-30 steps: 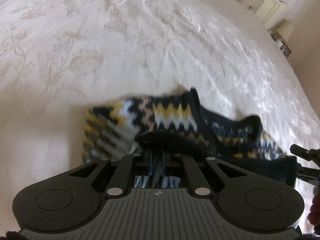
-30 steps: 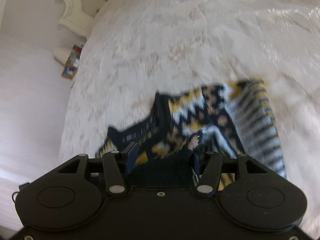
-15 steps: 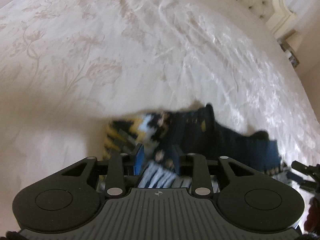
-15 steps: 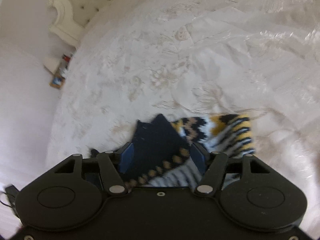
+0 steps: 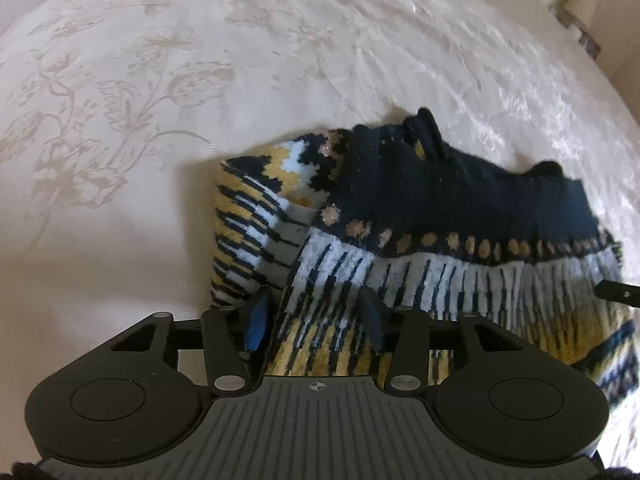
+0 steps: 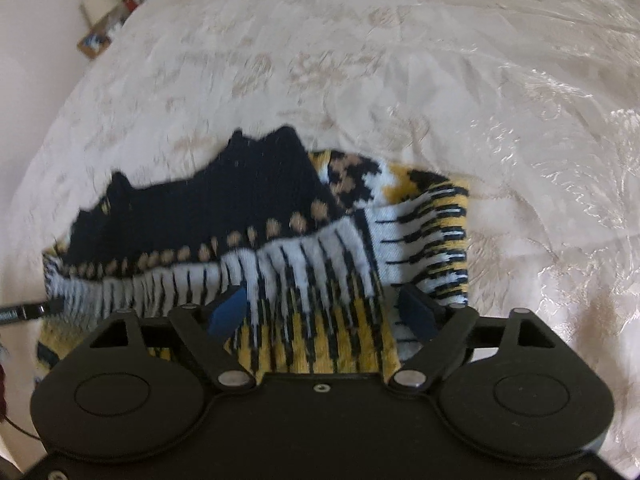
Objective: Fold small clothes
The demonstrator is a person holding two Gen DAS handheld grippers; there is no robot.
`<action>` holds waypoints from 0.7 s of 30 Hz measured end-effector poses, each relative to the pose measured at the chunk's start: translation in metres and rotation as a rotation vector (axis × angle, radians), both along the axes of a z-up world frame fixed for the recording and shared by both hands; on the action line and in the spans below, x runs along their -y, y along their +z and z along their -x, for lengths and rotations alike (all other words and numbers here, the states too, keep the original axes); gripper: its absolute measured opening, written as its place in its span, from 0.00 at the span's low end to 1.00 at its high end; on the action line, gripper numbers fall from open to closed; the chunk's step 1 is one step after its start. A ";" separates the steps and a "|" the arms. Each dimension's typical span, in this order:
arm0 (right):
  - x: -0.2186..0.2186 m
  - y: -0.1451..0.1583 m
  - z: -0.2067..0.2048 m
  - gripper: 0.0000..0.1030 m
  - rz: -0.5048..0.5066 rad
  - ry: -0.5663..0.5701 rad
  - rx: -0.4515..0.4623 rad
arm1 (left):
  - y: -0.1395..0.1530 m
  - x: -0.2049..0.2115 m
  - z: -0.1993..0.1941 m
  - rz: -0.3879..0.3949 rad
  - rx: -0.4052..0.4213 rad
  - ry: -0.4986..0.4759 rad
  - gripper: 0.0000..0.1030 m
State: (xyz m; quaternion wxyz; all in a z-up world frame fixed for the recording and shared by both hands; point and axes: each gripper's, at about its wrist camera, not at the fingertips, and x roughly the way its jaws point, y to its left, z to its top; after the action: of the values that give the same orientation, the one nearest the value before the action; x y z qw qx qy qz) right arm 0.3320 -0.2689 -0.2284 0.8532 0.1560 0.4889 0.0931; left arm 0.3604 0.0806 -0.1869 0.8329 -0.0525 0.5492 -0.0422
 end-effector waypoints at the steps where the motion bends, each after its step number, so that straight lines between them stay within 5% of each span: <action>1: -0.002 -0.001 -0.001 0.90 0.002 0.006 -0.002 | -0.001 0.003 -0.002 -0.011 -0.007 -0.005 0.47; 6: -0.009 -0.006 -0.004 0.99 0.013 0.039 -0.017 | -0.005 0.007 -0.008 -0.035 -0.031 -0.010 0.51; 21: -0.008 -0.006 -0.009 0.99 0.000 0.055 -0.033 | -0.007 0.021 -0.012 -0.108 -0.043 -0.028 0.52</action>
State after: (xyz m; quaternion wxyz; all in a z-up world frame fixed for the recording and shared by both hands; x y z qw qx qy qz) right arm 0.3410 -0.2611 -0.2345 0.8421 0.1442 0.5070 0.1139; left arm 0.3724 0.0591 -0.1941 0.8218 -0.0006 0.5692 -0.0230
